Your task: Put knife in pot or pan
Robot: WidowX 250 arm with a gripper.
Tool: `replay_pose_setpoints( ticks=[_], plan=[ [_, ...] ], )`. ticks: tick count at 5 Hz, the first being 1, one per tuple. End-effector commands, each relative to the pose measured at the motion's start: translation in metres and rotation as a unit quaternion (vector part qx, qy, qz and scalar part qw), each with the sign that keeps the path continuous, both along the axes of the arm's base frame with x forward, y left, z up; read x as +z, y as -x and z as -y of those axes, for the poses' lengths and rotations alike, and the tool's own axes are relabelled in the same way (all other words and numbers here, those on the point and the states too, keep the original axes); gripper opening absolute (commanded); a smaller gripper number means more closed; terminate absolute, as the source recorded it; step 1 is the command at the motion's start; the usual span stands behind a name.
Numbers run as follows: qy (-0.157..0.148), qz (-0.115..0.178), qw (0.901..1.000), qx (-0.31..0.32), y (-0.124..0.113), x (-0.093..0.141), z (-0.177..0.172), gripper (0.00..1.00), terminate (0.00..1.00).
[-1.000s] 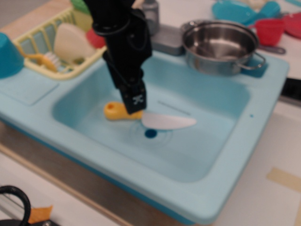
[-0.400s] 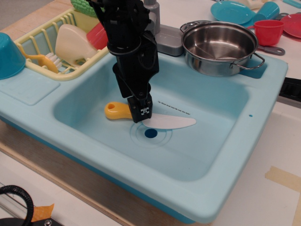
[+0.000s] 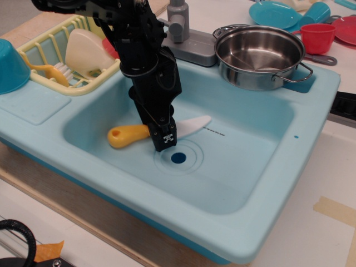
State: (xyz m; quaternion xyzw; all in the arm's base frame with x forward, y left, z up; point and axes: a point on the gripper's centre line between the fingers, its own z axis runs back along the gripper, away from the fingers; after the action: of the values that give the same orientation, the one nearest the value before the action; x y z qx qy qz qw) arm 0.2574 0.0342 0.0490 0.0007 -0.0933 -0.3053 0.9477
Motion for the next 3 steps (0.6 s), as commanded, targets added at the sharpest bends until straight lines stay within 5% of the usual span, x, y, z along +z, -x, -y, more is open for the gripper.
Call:
replay_pose_setpoints(
  ticks=[1,3],
  plan=[
    [0.001,-0.011,0.9999,0.005,0.007,-0.004,-0.005,0.00,0.00],
    [-0.023,0.009,0.9995,0.021,0.015,0.025,0.000,0.00,0.00]
  ],
)
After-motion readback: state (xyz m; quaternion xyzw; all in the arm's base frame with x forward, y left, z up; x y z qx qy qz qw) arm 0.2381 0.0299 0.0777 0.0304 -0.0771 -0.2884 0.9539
